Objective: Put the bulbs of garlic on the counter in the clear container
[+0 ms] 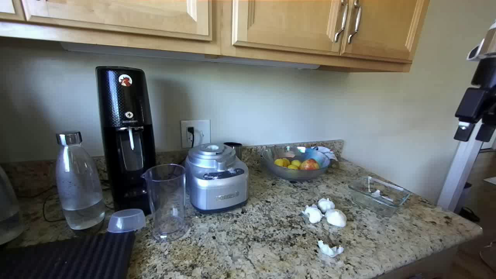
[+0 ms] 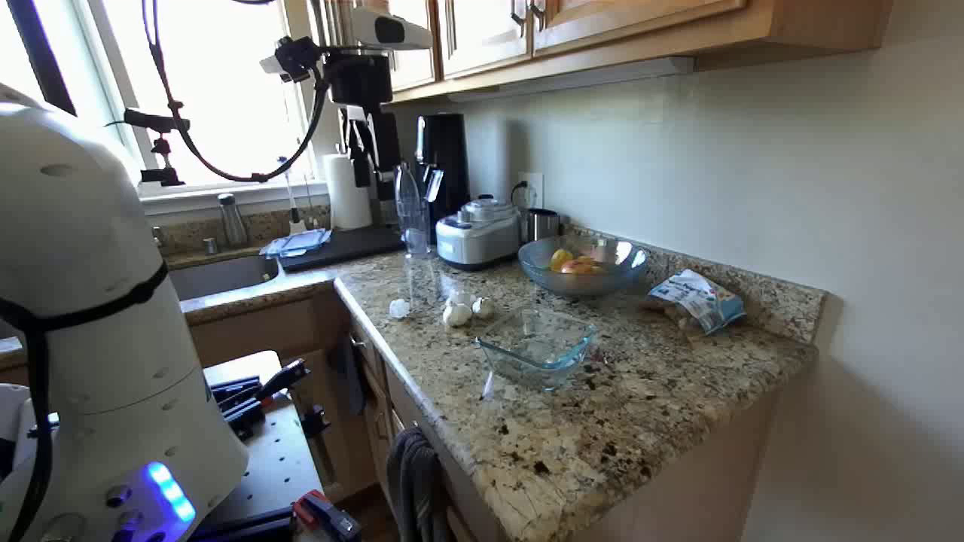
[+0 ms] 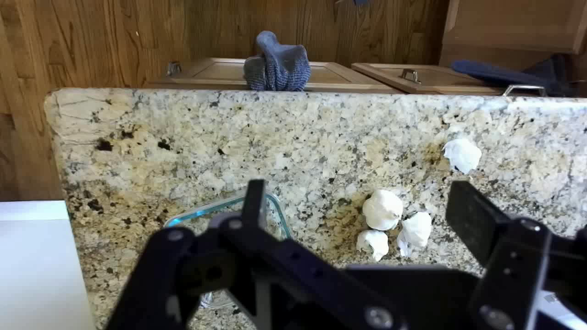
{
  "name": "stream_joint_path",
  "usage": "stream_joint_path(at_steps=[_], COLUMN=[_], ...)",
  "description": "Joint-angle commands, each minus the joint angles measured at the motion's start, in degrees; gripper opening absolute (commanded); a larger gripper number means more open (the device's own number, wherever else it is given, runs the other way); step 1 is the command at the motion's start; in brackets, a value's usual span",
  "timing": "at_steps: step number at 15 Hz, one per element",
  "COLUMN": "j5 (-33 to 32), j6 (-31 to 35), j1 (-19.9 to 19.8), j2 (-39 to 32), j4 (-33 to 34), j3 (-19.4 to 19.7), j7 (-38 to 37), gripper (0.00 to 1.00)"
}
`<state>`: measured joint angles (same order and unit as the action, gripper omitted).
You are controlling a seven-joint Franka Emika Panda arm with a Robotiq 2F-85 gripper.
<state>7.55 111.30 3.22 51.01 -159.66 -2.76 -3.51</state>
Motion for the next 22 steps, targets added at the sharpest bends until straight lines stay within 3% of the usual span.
stream_joint_path(at_steps=[1, 11, 22], j5=[0.0, -0.6, -3.1], j6=[-0.2, 3.8, 30.2], j1=[-0.1, 0.3, 1.1], j2=[0.0, -8.5, -33.6], j4=[0.1, 2.3, 7.2], j3=[0.0, -2.4, -10.2], j7=[0.0, -0.6, -7.7], gripper=[1.00, 1.00, 1.00])
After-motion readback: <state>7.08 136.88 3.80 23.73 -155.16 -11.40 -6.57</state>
